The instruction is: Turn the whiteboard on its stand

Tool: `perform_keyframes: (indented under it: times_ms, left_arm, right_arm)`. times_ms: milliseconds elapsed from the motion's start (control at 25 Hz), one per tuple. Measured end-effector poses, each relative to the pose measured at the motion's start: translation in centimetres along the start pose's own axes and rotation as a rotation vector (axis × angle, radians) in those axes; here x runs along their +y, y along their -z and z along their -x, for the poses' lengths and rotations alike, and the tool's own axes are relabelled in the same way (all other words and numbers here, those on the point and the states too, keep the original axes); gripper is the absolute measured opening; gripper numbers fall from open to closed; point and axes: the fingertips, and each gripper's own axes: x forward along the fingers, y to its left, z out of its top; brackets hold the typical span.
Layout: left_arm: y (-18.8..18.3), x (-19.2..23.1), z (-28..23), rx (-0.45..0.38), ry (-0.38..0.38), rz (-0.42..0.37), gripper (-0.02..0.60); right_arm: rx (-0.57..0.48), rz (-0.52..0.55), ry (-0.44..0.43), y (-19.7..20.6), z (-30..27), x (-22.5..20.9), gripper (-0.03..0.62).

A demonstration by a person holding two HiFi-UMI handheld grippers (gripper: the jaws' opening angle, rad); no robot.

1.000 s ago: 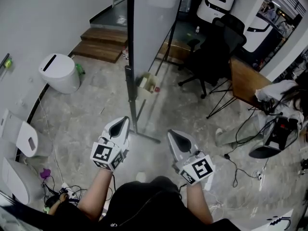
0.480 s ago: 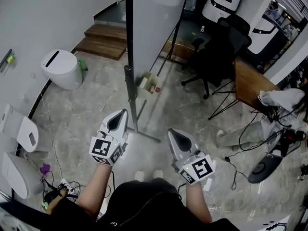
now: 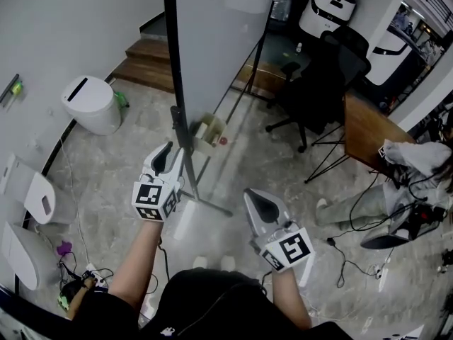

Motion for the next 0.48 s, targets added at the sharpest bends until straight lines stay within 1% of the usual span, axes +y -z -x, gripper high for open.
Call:
perform_keyframes:
  times_ms: [80,120,200,280,480]
  left_arm:
    - [-0.1,1.3,-1.9,0.01,-0.033,-0.014,0.186]
    - [-0.1,1.9,-2.8,0.014,-0.045,-0.019,0.208]
    - [-0.1,2.8,-4.3,0.016,-0.061,-0.021,0.275]
    - [-0.2,3.5,-5.6,0.021,-0.066,-0.029,0.295]
    - [-0.4,4.8,-8.2,0.033,-0.053,-0.04,0.302]
  right_arm:
    - [0.004,-0.003,-0.001,0.2,0.1,-0.5,0.008]
    - [0.006,-0.005,0.0,0.3,0.2,-0.8,0.009]
    - [0.01,-0.012,0.005,0.5,0.4,-1.3,0.008]
    - [0.014,-0.017,0.015,0.8,0.5,-1.8,0.008]
    - [0.019,-0.022,0.051,0.9,1.2,-3.0,0.008]
